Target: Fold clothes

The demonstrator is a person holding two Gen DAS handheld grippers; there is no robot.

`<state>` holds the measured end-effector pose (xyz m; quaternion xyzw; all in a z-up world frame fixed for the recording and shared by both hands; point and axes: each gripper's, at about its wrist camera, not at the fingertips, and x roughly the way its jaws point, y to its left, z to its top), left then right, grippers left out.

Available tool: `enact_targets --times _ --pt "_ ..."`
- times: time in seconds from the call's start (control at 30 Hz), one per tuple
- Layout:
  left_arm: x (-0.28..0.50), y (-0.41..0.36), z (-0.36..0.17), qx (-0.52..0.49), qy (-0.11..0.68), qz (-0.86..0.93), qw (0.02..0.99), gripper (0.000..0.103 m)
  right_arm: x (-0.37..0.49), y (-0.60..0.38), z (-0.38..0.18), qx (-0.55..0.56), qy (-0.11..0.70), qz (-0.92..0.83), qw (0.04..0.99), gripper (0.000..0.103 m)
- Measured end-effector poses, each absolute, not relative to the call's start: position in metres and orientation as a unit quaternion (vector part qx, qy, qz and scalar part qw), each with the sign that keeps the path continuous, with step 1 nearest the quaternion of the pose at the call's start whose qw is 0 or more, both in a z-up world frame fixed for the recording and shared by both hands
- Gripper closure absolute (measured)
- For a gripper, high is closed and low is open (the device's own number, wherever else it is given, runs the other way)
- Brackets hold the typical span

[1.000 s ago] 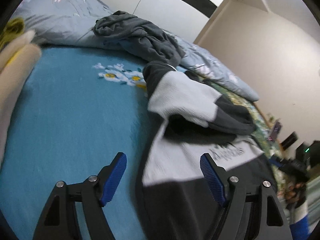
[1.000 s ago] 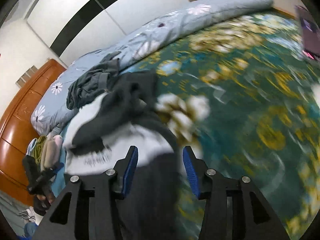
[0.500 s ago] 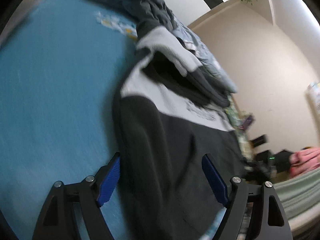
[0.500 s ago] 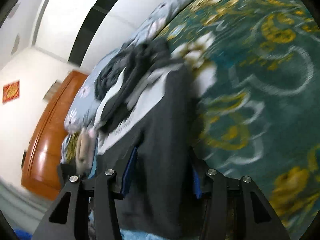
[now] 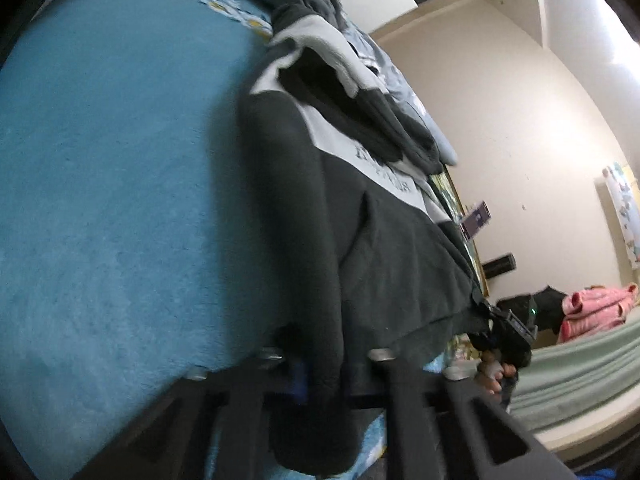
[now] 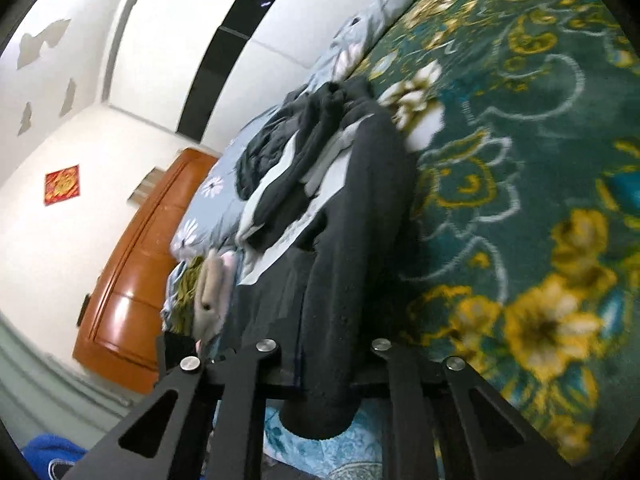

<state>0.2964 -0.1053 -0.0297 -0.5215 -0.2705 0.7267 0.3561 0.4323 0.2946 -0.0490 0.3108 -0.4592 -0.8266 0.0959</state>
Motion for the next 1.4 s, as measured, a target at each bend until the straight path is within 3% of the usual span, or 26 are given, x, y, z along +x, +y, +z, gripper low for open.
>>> enact_targets --times 0.17,0.4,0.5,0.6,0.7,0.8,0.87,0.93,1.03,1.07,1.1,1.13,1.4 --pt "0.299 -0.124 -0.003 -0.483 -0.276 0.751 0.355 0.094 0.45 0.303 -0.029 0.289 -0.454 -0.841 0.063 0.093" --pt "0.299 -0.12 -0.023 -0.504 -0.257 0.753 0.336 0.094 0.462 0.31 -0.052 0.329 -0.45 -0.83 0.017 0.092" --pt "0.3 -0.115 -0.028 -0.509 -0.246 0.756 0.33 0.089 0.467 0.312 -0.057 0.339 -0.447 -0.828 0.003 0.088" --pt "0.301 -0.111 -0.033 -0.514 -0.234 0.759 0.324 0.074 0.47 0.315 -0.055 0.342 -0.439 -0.831 -0.008 0.084" --pt "0.303 -0.11 -0.034 -0.509 -0.247 0.754 0.335 0.057 0.468 0.319 -0.057 0.34 -0.443 -0.83 -0.005 0.069" --pt "0.303 -0.113 -0.033 -0.508 -0.245 0.755 0.335 0.053 0.466 0.322 -0.06 0.337 -0.449 -0.827 0.001 0.067" --pt "0.304 -0.107 -0.032 -0.506 -0.236 0.751 0.351 0.041 0.464 0.325 -0.063 0.335 -0.454 -0.826 0.005 0.067" --pt "0.307 -0.11 -0.029 -0.507 -0.228 0.751 0.357 0.04 0.462 0.326 -0.065 0.334 -0.458 -0.824 0.009 0.067" --pt "0.31 -0.114 -0.031 -0.511 -0.237 0.74 0.366 0.047 0.459 0.32 -0.066 0.338 -0.46 -0.821 0.021 0.071" --pt "0.312 -0.115 -0.032 -0.515 -0.239 0.737 0.367 0.056 0.458 0.317 -0.067 0.341 -0.461 -0.819 0.024 0.083" --pt "0.312 -0.118 -0.032 -0.515 -0.242 0.737 0.365 0.089 0.457 0.315 -0.067 0.346 -0.461 -0.817 0.025 0.088" --pt "0.312 -0.121 -0.032 -0.515 -0.246 0.737 0.362 0.095 0.457 0.313 -0.066 0.347 -0.461 -0.816 0.027 0.091" --pt "0.312 -0.135 0.004 -0.478 -0.262 0.747 0.379 0.095 0.475 0.324 -0.017 0.288 -0.456 -0.842 0.031 0.094"
